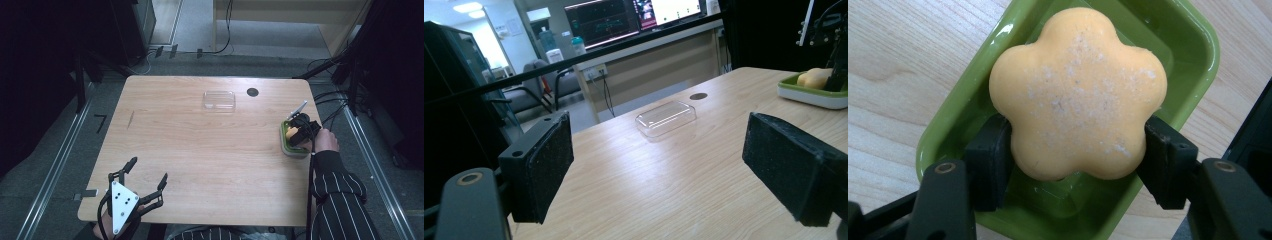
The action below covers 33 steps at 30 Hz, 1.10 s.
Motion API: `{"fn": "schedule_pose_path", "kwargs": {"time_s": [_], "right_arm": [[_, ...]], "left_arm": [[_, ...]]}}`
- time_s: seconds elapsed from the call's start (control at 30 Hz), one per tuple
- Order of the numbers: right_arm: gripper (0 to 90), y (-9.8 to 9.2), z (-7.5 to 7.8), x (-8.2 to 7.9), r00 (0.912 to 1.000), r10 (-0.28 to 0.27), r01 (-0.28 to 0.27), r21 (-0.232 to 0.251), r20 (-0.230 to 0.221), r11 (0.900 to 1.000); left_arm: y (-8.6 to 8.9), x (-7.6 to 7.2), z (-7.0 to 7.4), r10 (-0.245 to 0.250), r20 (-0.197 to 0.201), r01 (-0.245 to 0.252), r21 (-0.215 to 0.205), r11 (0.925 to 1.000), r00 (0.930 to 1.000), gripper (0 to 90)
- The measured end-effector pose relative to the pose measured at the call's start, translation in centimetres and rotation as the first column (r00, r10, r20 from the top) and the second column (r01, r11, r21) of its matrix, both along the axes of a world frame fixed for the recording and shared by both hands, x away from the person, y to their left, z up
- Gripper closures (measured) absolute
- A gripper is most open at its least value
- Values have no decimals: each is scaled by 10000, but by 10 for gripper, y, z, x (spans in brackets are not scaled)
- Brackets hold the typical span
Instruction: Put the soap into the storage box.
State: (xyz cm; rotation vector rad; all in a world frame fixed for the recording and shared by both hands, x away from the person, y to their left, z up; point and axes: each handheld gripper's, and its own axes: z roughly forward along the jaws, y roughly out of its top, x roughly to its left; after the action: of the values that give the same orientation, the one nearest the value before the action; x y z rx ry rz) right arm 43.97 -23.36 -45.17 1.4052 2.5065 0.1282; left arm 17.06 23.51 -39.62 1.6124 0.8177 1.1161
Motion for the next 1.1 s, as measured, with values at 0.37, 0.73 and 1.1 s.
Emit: {"fn": "schedule_pose_path", "kwargs": {"time_s": [0.37, 0.73, 1.1], "right_arm": [[363, 1, -1, 0, 10000, 57, -57, -112, -21, 9999], [336, 3, 0, 2, 10000, 22, -20, -315, 87, 9995], [281, -3, 11, -6, 9994, -183, 184, -41, 285, 9998]], "left_arm": [[0, 1, 0, 24, -16, -24, 10, 10000, 10000, 130], [-1, 2, 0, 22, -20, -22, 66, 10000, 10000, 130], [-1, -2, 1, 19, 59, -19, 24, 10000, 10000, 130]]}}
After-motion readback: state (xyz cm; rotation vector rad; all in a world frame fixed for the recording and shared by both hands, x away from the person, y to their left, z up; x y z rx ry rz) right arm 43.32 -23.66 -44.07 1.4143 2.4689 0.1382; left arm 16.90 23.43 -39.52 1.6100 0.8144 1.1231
